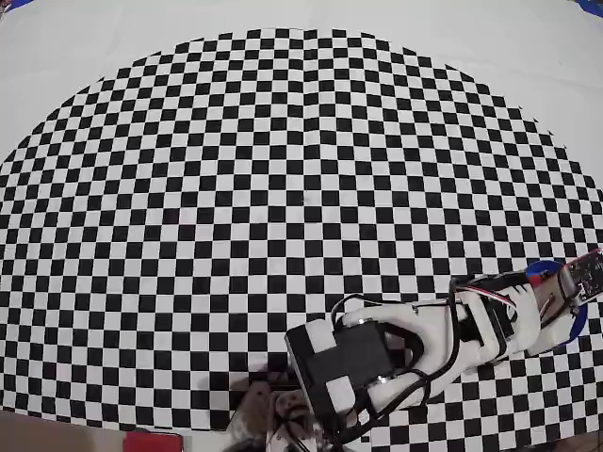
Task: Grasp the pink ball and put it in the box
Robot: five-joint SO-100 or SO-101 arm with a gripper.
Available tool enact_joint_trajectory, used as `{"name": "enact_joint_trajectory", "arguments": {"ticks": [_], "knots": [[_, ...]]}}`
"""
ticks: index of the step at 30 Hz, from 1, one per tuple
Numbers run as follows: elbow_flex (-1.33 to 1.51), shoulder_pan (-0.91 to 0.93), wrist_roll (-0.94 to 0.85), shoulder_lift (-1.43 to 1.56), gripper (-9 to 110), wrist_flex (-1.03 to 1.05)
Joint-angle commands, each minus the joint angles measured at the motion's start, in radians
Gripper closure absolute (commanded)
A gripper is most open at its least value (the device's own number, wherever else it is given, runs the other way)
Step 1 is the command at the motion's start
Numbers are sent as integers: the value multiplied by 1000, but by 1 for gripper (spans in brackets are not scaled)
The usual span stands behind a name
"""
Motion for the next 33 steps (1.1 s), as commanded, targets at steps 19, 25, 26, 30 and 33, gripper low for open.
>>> {"name": "enact_joint_trajectory", "arguments": {"ticks": [19, 25, 26, 30, 33], "knots": [[-152, 9, -3, -124, 101, -18], [-163, 9, -3, -144, 101, -20], [-163, 8, -3, -144, 101, -20], [-163, 6, -3, -150, 101, -20], [-161, 6, -3, -155, 101, -20]]}}
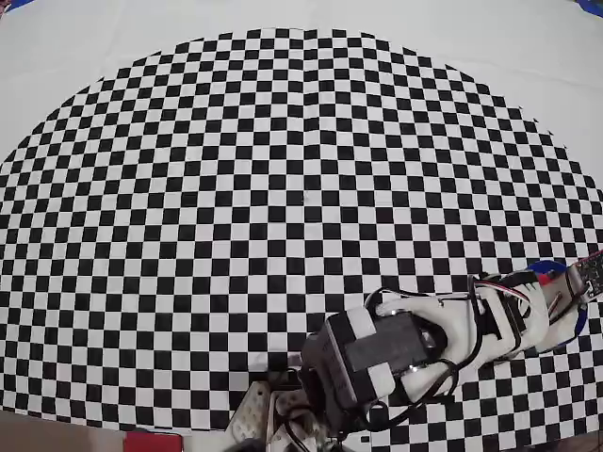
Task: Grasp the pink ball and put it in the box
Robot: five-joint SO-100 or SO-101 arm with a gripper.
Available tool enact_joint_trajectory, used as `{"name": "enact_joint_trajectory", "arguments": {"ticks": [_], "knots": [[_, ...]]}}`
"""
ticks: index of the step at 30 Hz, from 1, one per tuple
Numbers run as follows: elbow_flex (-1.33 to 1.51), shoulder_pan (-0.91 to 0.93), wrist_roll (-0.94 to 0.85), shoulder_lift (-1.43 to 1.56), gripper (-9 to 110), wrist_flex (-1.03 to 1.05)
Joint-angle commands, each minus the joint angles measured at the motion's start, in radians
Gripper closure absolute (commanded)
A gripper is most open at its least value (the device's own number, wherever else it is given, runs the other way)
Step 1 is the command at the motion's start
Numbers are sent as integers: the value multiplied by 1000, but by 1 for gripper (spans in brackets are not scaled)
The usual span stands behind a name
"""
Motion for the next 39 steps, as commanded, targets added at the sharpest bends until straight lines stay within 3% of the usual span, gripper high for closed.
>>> {"name": "enact_joint_trajectory", "arguments": {"ticks": [1, 39], "knots": [[-43, 6, -3, 3, 101, -15], [-44, 6, -3, -12, 101, -15]]}}
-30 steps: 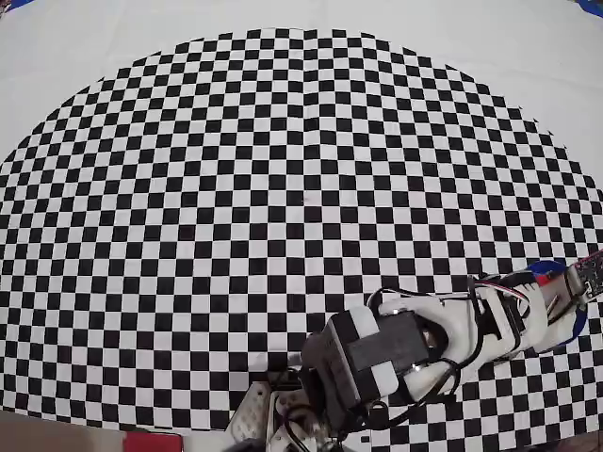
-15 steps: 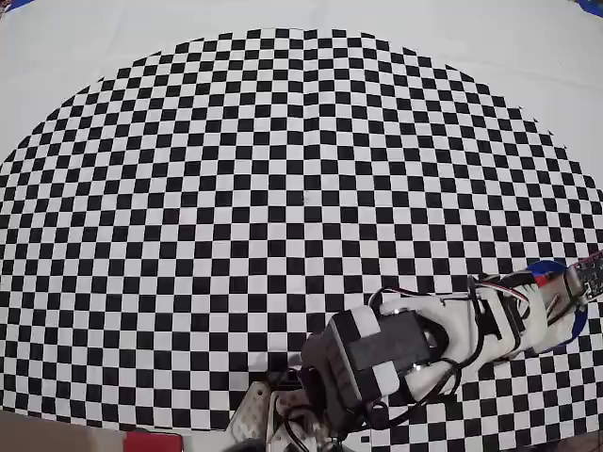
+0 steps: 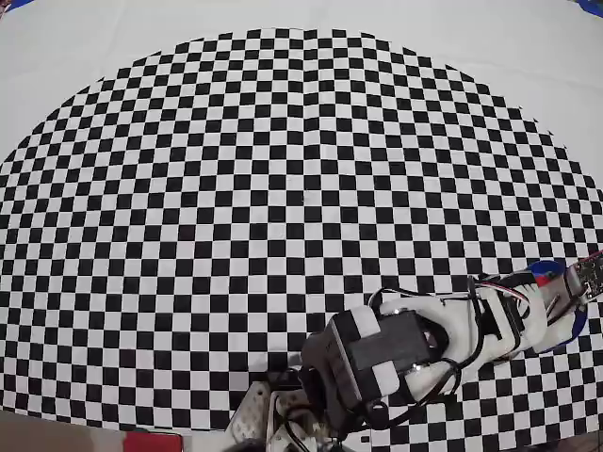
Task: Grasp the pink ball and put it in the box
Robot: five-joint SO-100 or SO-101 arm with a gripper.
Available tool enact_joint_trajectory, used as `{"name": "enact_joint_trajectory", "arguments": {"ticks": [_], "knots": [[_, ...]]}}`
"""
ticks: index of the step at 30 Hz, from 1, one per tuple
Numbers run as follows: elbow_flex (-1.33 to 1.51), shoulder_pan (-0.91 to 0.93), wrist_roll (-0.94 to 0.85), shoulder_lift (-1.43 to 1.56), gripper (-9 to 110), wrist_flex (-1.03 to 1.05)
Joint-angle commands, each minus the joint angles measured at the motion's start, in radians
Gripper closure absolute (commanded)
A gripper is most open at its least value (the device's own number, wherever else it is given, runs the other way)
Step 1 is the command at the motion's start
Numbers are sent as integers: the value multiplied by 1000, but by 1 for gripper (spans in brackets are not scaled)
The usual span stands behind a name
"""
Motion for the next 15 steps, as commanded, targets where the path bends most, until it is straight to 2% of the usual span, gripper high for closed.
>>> {"name": "enact_joint_trajectory", "arguments": {"ticks": [1, 3, 5, 15], "knots": [[-44, 6, -3, 6, 98, -14], [-43, 9, -3, 6, 82, -14], [-40, 9, 0, 6, 75, -18], [-37, 5, 12, 52, 75, -41]]}}
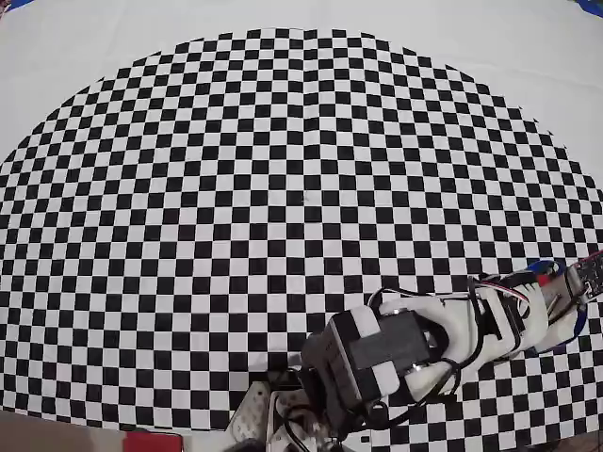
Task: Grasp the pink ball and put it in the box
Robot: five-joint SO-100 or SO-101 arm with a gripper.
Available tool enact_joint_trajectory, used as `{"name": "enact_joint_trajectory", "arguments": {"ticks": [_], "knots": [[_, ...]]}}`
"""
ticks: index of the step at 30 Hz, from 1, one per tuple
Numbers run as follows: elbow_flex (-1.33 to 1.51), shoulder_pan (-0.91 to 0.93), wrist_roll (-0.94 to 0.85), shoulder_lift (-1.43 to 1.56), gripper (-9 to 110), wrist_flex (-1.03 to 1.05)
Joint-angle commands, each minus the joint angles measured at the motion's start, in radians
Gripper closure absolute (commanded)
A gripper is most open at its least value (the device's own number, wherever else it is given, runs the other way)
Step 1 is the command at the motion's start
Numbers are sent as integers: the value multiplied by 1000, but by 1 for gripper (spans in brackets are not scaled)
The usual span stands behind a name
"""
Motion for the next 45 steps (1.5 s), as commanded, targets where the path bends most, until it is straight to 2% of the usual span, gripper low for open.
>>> {"name": "enact_joint_trajectory", "arguments": {"ticks": [1, 8, 9, 12, 13, 19, 27, 38, 45], "knots": [[-40, 5, 25, 64, 75, -15], [-44, -40, 202, 190, 80, -15], [-41, -54, 244, 215, 83, -15], [-35, -112, 414, 299, 100, -11], [-31, -129, 474, 324, 101, -11], [5, -253, 810, 462, 101, 12], [164, -462, 1089, 695, 101, 61], [353, -773, 1322, 977, 101, 196], [508, -956, 1384, 1198, 101, 259]]}}
